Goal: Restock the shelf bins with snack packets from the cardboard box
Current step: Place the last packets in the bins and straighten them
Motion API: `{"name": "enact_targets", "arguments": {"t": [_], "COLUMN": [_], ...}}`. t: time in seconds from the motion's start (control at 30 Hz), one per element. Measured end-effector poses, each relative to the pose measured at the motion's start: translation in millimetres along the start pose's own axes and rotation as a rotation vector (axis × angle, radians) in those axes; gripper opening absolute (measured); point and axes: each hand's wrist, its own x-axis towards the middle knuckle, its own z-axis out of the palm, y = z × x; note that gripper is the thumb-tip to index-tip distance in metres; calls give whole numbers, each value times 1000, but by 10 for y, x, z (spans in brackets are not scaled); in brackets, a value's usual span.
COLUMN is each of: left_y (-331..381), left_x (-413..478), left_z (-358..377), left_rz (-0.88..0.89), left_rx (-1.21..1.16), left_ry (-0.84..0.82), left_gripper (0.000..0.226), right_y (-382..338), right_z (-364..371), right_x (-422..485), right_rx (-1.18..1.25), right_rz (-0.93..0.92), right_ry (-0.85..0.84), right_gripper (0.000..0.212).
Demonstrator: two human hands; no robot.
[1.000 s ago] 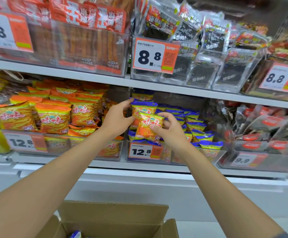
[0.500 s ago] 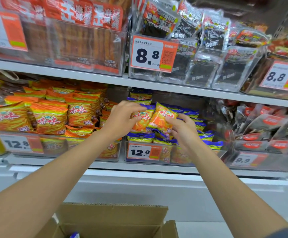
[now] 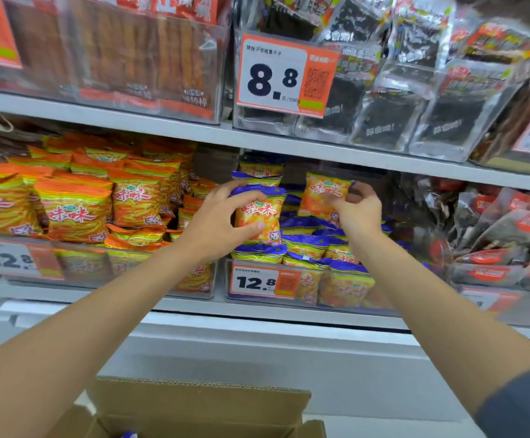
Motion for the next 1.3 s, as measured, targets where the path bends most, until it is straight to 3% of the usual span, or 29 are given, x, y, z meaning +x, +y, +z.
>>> {"name": "enact_targets", "arguments": {"t": [0.23,0.37,0.53,0.73,0.87,1.0,1.3], "left_y": [-11,-61,-52,-54,-61,-63,-124], "left_x": [-4,0,1,1,8,8,11], "left_z": [24,38,30,40,48,49,71], "left_rz": [-23,-11,-19,-34,-35,-36,-9], "left_rx": [-38,-107,-60,-87,-73,-89,-78], "left_ry": [-5,-5,-16,-27,-24,-26,-1], "left_gripper": [46,45,46,47,46,47,46], "right_y": [147,189,295,353,403,472,484], "right_z": [168,405,668,720,700,717,692], "right_x": [387,601,866,1042,1060,1117,1177], "right_rx": [-5,-34,-62,-222,-195,-252,-278], "right_rz": [-31,-108,-238,-173,-304,-370,-378], "right_ry": [-2,-15,25,-130,-177,-167,-186], "right_gripper": [60,44,59,67,82,64,61]}}
